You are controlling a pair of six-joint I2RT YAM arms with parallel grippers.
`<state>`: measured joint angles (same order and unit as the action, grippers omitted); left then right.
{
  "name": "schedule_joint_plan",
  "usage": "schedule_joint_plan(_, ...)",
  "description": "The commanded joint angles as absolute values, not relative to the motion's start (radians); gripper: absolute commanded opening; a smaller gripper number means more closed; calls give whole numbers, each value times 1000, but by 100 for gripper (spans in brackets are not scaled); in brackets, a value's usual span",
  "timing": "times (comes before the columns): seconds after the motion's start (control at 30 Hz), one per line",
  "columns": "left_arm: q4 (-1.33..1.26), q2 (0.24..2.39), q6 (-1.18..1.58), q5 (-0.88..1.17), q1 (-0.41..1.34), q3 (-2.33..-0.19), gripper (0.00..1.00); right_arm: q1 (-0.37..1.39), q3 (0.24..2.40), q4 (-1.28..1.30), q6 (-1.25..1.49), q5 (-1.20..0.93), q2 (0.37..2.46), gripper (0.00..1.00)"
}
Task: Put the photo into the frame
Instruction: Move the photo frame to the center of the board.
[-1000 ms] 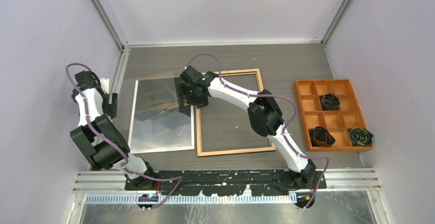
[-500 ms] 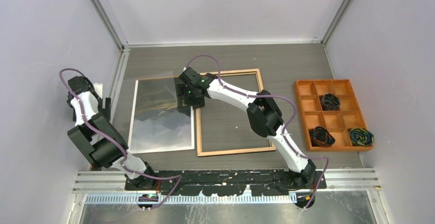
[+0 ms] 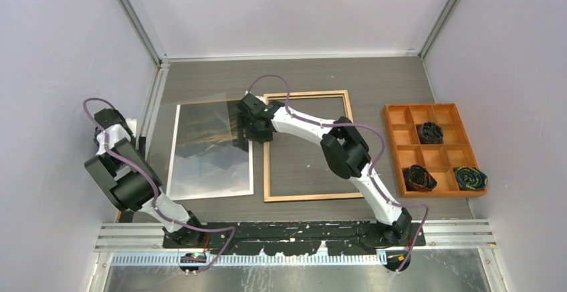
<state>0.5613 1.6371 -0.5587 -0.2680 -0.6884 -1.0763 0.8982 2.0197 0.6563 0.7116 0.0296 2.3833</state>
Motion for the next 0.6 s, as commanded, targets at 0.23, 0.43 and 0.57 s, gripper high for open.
schedule_joint_plan(0.23,492,1636,-535,-230,-619,-1006,88,892,2036,650,756,35,2301,80)
schedule_joint_plan(0.43,460,1658,-556,-254,-609,-983,87,904,2089,602,796,-49,2324,83)
schedule_joint_plan(0.57,444,1674,-569,-261,-605,-968,87,914,2146,601,801,-69,2368,85)
